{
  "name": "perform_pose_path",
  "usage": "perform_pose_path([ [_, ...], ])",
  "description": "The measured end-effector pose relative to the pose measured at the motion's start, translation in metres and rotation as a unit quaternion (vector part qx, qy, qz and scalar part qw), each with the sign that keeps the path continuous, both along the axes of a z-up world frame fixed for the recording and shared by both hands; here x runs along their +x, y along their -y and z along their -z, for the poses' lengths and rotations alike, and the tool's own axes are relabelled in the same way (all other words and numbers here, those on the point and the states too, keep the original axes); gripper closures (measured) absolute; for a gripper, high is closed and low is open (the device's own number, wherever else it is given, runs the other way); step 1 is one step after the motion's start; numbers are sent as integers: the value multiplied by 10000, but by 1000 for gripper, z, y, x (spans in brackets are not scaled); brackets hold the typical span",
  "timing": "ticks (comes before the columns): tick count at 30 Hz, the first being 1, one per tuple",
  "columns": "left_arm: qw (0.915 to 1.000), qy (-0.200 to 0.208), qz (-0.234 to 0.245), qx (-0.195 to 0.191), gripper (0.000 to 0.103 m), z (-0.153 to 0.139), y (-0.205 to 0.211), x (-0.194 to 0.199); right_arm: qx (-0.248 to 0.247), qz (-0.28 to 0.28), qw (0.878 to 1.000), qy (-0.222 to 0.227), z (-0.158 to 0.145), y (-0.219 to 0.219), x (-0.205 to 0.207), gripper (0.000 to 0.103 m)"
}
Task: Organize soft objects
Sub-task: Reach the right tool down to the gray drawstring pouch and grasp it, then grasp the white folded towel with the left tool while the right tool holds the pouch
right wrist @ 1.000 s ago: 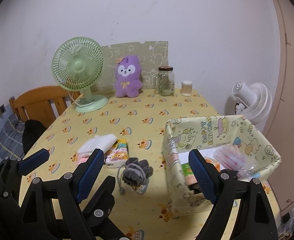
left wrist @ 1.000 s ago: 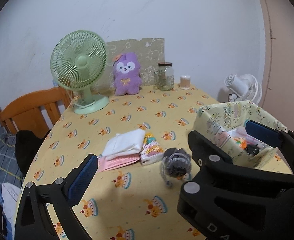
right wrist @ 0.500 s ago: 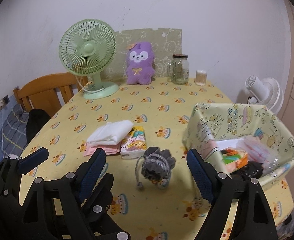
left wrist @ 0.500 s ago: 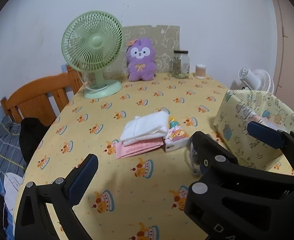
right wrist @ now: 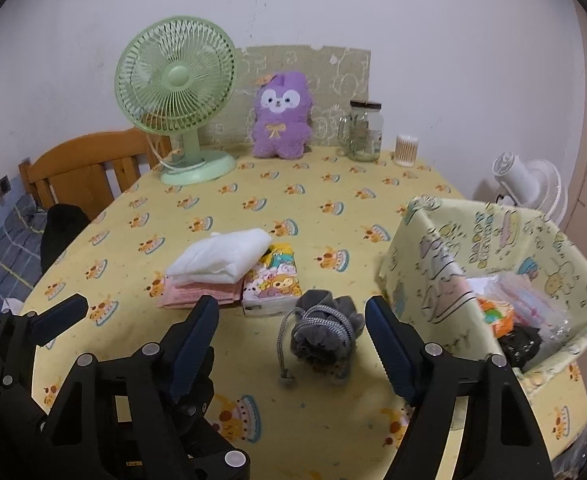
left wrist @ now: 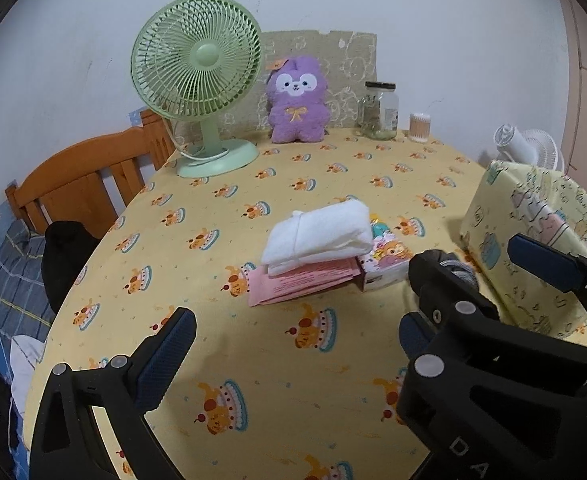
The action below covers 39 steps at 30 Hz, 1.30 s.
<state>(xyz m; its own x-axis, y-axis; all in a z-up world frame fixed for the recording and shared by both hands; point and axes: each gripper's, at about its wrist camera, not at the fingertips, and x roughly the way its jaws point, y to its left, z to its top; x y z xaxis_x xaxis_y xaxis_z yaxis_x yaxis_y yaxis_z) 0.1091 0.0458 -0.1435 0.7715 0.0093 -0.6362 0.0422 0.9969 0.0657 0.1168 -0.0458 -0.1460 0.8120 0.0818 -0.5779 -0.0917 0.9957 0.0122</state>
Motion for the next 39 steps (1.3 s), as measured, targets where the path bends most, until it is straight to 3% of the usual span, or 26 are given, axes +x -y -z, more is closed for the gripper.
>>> perform_pose_path([
  [9,9998,-139,-29,141,2,16,3,15,-10,202,9992,-333,20,1,19,42],
  [24,9987,-416,60,294,4,31,8,37,-80,394,9977,-547,36,6,39,53],
  [27,9985,-442,66,311,5,32,8,38,-199,390,9974,-566,37,5,42,67],
  [39,9994,-70,31,345,5,6,15,45,146,326,9988,-336,15,15,43,73],
])
